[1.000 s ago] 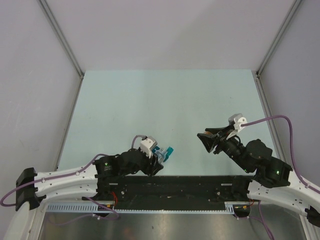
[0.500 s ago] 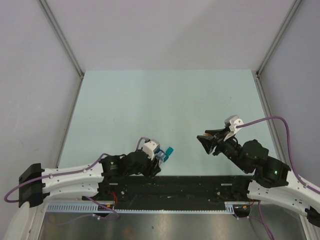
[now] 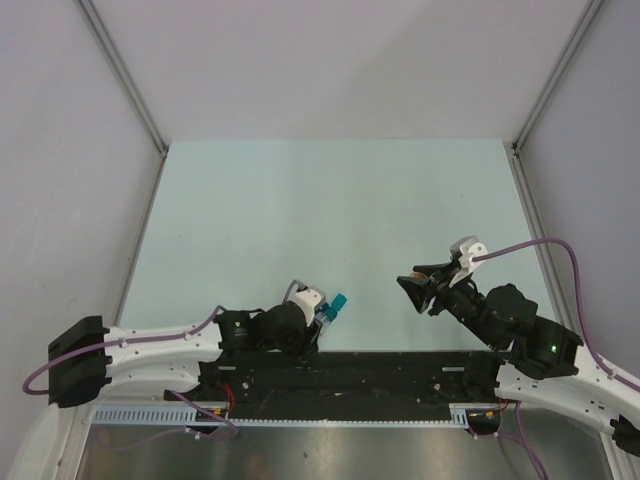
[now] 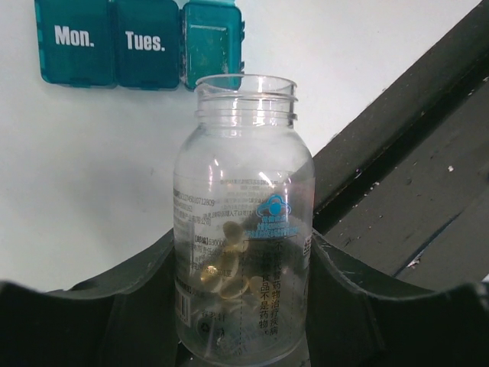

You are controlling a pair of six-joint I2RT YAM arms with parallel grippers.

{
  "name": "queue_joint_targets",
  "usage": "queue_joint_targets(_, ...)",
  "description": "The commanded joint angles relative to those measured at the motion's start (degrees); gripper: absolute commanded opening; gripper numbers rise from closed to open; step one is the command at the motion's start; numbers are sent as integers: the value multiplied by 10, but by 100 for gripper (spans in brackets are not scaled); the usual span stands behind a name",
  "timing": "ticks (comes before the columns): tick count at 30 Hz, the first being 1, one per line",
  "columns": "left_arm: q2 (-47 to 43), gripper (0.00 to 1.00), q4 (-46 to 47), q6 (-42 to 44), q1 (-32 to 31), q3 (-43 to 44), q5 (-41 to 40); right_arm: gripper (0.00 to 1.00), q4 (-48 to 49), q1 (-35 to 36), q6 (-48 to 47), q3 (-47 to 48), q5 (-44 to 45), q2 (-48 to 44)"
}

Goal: Sort the pills into containers

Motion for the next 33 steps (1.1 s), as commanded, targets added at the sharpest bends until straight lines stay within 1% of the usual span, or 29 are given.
queue_joint_targets(1,14,0,-5,-11,7,28,11,0,-2,-3,-2,-2,4,-10)
queue_joint_targets(13,49,0,-16,16,31,58,35,0,-7,-4,-4,-9,4,-10)
queue_joint_targets(23,81,0,-49,32,41,94,59,0,-14,-4,-2,-11,6,-16)
queue_joint_targets(33,92,0,-84,43,59,120,72,0,-23,-5,2,-13,8,-23)
